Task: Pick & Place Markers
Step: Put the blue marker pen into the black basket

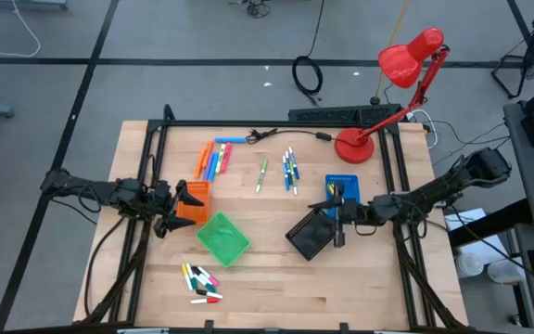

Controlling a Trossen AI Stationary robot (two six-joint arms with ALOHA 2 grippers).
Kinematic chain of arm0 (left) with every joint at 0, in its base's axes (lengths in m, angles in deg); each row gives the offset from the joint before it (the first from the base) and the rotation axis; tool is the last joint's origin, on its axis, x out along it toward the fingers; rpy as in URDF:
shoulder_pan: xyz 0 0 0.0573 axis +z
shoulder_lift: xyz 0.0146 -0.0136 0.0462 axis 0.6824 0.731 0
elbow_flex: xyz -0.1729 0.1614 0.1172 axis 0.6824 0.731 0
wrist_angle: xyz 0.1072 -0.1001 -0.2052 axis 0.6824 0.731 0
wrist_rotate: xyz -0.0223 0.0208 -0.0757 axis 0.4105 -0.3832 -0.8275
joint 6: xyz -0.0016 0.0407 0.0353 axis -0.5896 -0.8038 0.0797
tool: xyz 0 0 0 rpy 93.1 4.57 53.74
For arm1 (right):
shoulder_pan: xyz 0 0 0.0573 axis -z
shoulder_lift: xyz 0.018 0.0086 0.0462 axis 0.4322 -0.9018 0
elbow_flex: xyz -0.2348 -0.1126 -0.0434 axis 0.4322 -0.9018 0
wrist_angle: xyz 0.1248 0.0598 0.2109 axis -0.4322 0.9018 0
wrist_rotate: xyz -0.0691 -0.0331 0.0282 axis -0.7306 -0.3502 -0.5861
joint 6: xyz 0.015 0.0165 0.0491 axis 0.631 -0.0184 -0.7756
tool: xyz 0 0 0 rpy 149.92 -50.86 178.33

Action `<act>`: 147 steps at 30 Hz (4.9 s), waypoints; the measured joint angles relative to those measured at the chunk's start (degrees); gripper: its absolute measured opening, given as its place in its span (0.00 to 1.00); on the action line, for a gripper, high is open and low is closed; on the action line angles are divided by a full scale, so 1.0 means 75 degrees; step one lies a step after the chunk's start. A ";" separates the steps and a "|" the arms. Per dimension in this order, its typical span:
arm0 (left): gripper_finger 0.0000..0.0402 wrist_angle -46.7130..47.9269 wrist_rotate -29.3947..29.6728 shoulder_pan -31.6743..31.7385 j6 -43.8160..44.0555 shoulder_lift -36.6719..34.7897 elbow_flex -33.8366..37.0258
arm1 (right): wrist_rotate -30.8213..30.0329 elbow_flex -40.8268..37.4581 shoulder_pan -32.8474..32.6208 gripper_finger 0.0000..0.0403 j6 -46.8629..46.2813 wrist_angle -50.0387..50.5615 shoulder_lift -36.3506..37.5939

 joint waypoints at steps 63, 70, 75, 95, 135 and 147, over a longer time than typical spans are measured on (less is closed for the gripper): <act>0.77 0.0000 -0.0003 -0.0002 0.0001 0.0000 0.0000 | 0.1288 0.5874 0.5112 0.43 -0.2118 0.9319 -0.4751; 0.77 0.0000 -0.0003 -0.0001 0.0000 0.0000 0.0000 | 0.1423 0.5870 0.5149 0.43 -0.2062 0.9334 -0.5014; 0.77 0.0000 -0.0003 -0.0002 0.0001 0.0000 0.0000 | 0.1374 0.5778 0.5166 0.43 -0.1891 0.9277 -0.5004; 0.77 -0.0001 0.0000 -0.0001 0.0002 0.0000 0.0000 | 0.1225 0.5713 0.5196 0.43 -0.1973 0.9445 -0.5139; 0.77 0.0000 -0.0003 0.0001 0.0000 0.0000 0.0000 | 0.2027 0.5620 0.5260 0.07 -0.0903 0.9282 -0.4954; 0.77 0.0000 0.0000 -0.0001 0.0003 0.0000 0.0000 | 0.2232 0.5627 0.4756 0.06 -0.0336 0.9336 -0.3703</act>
